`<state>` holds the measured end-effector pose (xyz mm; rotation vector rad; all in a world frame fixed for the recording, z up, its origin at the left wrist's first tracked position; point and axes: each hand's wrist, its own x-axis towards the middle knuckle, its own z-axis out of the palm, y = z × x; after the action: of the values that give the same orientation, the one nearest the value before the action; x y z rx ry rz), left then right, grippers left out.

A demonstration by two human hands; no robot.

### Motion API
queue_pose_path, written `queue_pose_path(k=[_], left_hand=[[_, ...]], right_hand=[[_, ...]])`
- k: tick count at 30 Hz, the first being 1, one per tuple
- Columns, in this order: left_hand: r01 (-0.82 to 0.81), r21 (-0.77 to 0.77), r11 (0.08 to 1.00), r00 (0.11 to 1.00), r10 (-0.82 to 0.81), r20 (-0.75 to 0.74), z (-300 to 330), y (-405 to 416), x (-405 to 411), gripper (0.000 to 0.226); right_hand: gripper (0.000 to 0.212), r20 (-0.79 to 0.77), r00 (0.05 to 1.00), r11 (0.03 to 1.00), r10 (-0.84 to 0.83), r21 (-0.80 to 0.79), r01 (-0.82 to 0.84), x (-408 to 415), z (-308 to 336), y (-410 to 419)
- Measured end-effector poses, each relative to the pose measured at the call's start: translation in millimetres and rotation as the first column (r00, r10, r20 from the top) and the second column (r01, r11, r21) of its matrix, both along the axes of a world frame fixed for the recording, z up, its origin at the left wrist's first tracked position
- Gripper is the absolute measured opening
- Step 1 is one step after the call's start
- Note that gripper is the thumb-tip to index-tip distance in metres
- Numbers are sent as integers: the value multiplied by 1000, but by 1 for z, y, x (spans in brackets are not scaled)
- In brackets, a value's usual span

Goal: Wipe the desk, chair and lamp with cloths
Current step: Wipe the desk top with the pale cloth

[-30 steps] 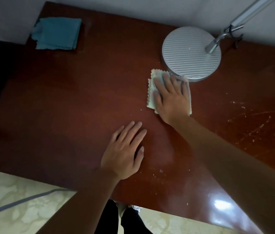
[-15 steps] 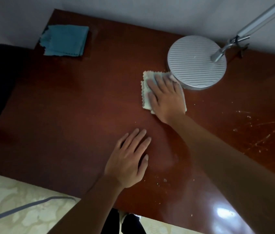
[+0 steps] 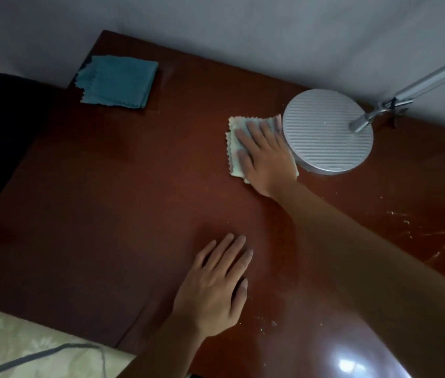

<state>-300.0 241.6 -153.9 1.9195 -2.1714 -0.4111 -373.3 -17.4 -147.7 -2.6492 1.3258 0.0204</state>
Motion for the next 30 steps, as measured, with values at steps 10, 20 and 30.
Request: queue_pose_path(k=[10,20,30], left_hand=[[39,-6,999,999,-39,9,2,0,1,51],[26,-142,990,986,-48,-158,12,14,14,42],[-336,-225,915,941,334,-52,12,-4,162,38]], right_hand=[[49,103,959,963,264,30,-268,0,10,86],[49,94,991,995,95,-24,-93,25,7,24],[42,368,841,900,397,27,-436,16,5,162]])
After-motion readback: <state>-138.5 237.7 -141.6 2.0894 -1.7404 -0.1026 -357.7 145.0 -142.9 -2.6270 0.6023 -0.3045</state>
